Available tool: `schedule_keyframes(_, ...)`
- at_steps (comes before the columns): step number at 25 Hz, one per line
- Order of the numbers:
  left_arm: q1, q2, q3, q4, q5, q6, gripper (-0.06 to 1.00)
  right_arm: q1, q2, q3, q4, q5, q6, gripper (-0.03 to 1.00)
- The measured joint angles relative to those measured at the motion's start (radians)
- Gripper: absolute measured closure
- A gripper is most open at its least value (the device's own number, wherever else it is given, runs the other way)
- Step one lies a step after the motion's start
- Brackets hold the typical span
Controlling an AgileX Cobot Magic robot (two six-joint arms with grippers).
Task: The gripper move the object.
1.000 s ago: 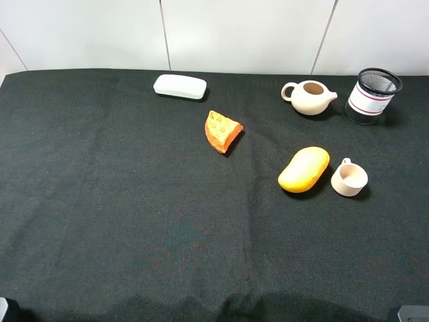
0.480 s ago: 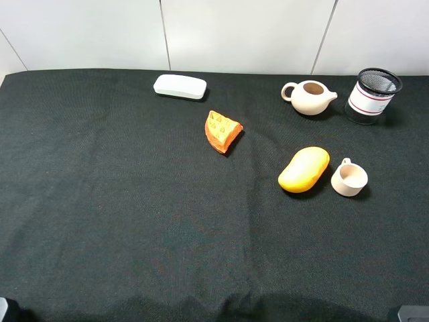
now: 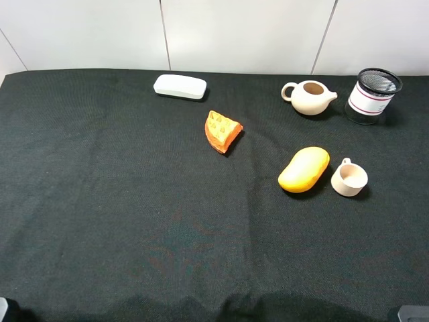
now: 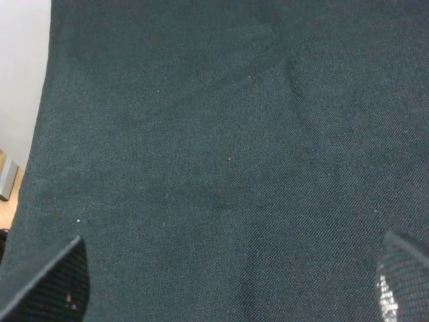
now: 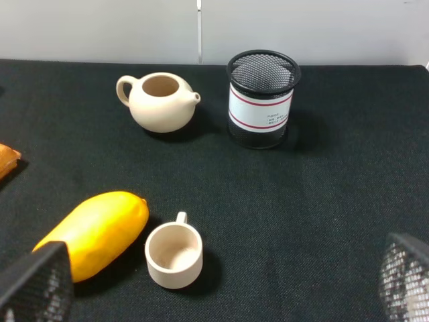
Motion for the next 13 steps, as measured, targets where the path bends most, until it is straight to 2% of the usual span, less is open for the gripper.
schedule_keyframes(13, 0.0, 0.0, 0.0, 0.0, 0.0, 0.001, 0.04, 0.0, 0.0, 0.0, 0.0, 0.0, 0.0, 0.27)
